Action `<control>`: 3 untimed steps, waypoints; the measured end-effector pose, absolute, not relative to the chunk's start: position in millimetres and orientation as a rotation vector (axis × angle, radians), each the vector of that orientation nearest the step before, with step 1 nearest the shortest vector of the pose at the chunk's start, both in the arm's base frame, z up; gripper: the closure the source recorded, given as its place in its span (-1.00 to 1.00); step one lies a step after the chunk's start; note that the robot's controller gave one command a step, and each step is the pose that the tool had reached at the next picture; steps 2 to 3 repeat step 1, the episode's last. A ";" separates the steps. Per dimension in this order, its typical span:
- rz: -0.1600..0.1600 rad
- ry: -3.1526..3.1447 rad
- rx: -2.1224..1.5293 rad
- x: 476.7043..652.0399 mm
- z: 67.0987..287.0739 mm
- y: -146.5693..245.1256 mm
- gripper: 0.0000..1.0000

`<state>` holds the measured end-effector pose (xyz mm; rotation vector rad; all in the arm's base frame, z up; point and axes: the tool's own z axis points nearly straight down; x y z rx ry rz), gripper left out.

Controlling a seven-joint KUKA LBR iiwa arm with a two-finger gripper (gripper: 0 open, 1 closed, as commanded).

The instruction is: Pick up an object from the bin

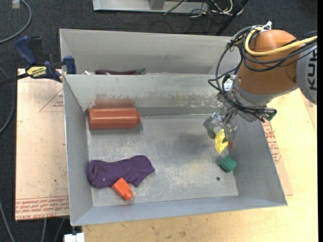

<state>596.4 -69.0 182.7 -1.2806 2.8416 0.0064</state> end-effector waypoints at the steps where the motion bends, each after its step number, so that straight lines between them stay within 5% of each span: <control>1: 0.007 2.842 -1.280 596.4 182.6 -69.1 1.00; 3: 0.007 2.842 -1.280 596.4 182.6 -69.1 1.00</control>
Offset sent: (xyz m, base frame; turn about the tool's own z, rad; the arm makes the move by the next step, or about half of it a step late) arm -0.0200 -0.0280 -0.1127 0.0065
